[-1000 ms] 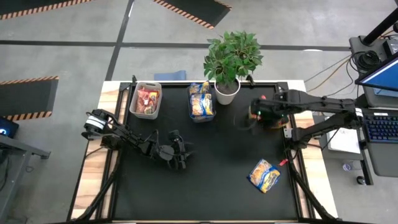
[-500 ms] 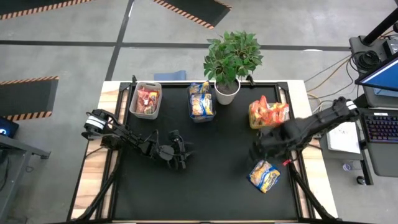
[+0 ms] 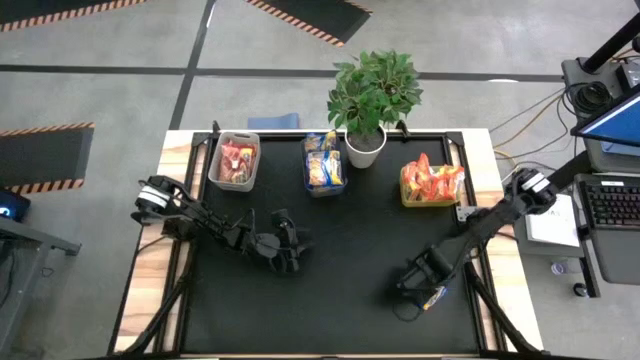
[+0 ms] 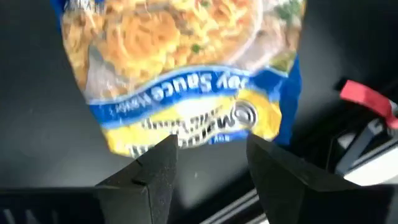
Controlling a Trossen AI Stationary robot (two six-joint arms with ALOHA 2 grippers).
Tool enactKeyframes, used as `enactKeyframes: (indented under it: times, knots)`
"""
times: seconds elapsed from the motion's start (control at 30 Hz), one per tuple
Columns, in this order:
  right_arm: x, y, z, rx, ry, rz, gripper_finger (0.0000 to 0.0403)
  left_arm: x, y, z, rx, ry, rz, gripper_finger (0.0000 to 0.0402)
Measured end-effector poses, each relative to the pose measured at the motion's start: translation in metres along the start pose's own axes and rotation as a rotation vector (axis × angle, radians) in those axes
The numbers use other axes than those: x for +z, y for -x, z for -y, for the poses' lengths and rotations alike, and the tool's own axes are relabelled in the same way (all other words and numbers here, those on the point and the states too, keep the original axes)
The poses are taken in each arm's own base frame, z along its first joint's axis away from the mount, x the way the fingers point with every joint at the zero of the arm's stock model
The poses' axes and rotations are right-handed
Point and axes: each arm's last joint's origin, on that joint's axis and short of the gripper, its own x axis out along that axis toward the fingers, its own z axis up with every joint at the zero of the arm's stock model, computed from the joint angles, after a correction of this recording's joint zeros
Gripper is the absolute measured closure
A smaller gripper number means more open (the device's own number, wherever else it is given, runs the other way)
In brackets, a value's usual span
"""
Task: Sort Maruchan noodles
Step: Put the blue noodle pack into the black bin
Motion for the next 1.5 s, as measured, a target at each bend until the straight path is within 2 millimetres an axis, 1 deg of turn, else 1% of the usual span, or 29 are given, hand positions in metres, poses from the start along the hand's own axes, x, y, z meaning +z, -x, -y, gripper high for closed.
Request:
enactKeyframes:
  times: [0.23,0.27,0.33,0.4,0.5,0.53,0.6,0.67,0.77,0.93,1.0,1.1,1.17,1.27,1.33,1.4,1.5]
  knots:
    - [0.011,-0.021,-0.017,-0.071,0.085,0.031,0.0243,0.0,0.0,0.0,0.0,0.0,0.001,0.0224]
    - [0.013,-0.023,-0.021,-0.069,0.103,0.065,0.0247,0.0,0.0,0.0,0.0,0.001,0.001,0.0224]
    - [0.018,-0.021,-0.033,-0.027,0.127,0.208,0.0255,0.0,0.0,0.0,0.0,0.001,0.003,0.0224]
    - [0.025,-0.009,-0.048,0.045,0.16,0.407,0.0261,0.0,0.0,0.0,0.0,0.003,0.004,0.0224]
    - [0.03,0.022,-0.064,0.083,0.237,0.685,0.027,0.001,0.0,0.0,-0.001,0.003,0.005,0.0224]
    - [0.03,0.032,-0.066,0.076,0.277,0.746,0.0272,0.001,0.0,0.0,-0.006,0.003,0.005,0.0224]
    - [0.03,0.049,-0.069,0.085,0.344,0.808,0.0277,0.001,0.001,0.001,-0.033,0.002,0.002,0.0224]
    - [0.033,0.059,-0.064,0.085,0.363,0.82,0.0282,0.006,0.005,0.002,-0.06,-0.01,0.001,0.0225]
    - [0.037,0.066,-0.056,0.088,0.387,0.83,0.0292,0.022,0.017,0.002,-0.081,-0.016,0.04,0.023]
    - [0.042,0.064,-0.034,0.052,0.442,0.82,0.0311,0.05,0.039,0.004,-0.153,-0.028,0.162,0.0249]
    - [0.046,0.06,-0.023,0.057,0.451,0.834,0.0319,0.056,0.043,0.004,-0.162,-0.025,0.187,0.0261]
    - [0.051,0.052,-0.009,0.113,0.459,0.854,0.033,0.063,0.041,0.006,-0.164,-0.015,0.203,0.0283]
    - [0.053,0.048,-0.001,0.184,0.467,0.866,0.0335,0.069,0.037,0.011,-0.176,-0.001,0.212,0.0299]
    - [0.057,0.045,0.01,0.286,0.443,0.875,0.0339,0.074,0.029,0.021,-0.192,0.005,0.207,0.0322]
    - [0.059,0.043,0.017,0.348,0.392,0.858,0.0338,0.078,0.022,0.031,-0.203,0.014,0.212,0.0335]
    - [0.06,0.041,0.022,0.405,0.358,0.825,0.0329,0.077,0.014,0.04,-0.209,-0.001,0.188,0.0345]
    - [0.059,0.037,0.027,0.446,0.333,0.753,0.0303,0.073,0.002,0.054,-0.22,-0.023,0.158,0.0356]
